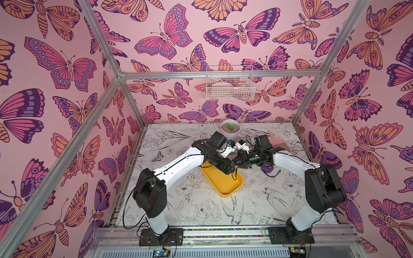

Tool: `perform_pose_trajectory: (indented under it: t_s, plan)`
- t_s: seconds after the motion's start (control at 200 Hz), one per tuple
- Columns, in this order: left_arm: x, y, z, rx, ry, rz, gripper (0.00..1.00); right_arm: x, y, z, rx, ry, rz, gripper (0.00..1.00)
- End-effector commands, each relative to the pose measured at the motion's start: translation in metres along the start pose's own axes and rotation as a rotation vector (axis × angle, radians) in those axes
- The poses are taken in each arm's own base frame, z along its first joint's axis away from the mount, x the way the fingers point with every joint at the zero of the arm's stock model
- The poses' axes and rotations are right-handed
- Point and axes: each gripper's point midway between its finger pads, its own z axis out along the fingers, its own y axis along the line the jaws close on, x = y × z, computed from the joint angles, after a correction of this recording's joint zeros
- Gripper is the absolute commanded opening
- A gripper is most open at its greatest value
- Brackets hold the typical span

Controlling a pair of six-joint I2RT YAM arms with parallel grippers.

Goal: Take the tape measure out of the storage box
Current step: Place the tape measure at the center of the board.

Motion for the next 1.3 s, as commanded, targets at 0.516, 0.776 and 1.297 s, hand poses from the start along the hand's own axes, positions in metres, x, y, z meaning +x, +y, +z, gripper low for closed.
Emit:
perform_pose_trajectory:
  t_s: [0.516, 0.776, 1.297]
  plan:
    - [0.013, 0.103, -0.052, -0.504, -0.088, -0.217, 1.00, -0.003, -0.129, -0.062, 0.421, -0.228, 0.161, 0.13]
    - [0.025, 0.114, -0.055, -0.529, -0.068, -0.259, 1.00, 0.009, -0.168, -0.057, 0.525, -0.215, 0.213, 0.22]
    - [0.058, 0.167, -0.103, -0.716, -0.127, -0.509, 1.00, -0.013, -0.103, -0.105, 0.716, -0.369, 0.020, 0.99]
